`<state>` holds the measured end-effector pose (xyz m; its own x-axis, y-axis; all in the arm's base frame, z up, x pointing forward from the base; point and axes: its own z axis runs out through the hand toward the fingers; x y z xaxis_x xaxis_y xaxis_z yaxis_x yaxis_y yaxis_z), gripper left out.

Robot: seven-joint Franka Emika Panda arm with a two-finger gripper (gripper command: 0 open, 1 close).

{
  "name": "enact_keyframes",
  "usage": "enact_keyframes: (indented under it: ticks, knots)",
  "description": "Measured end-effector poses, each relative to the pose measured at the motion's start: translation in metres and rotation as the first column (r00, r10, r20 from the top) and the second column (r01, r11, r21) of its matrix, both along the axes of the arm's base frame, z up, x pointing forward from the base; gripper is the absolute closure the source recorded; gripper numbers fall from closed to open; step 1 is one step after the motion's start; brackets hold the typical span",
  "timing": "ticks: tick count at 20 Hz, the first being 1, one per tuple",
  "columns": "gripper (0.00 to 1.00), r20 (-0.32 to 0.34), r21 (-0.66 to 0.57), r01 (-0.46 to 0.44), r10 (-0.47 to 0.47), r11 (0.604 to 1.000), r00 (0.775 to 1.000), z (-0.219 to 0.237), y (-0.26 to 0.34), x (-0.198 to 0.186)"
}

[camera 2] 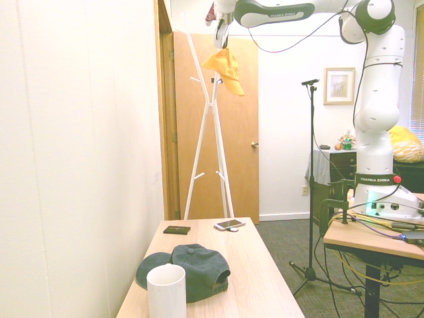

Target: Hang the cap

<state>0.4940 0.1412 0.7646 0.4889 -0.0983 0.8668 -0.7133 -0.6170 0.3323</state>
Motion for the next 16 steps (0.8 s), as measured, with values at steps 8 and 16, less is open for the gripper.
enact_keyframes:
  ticks: [8,16]
  knots:
    - [1.00,-0.014,-0.001,0.034,-0.034,0.999,0.999,-0.008,-0.019,0.011]
    - [0.00,-0.049,0.094,0.037,-0.033,0.995,0.998,-0.049,-0.024,0.025]
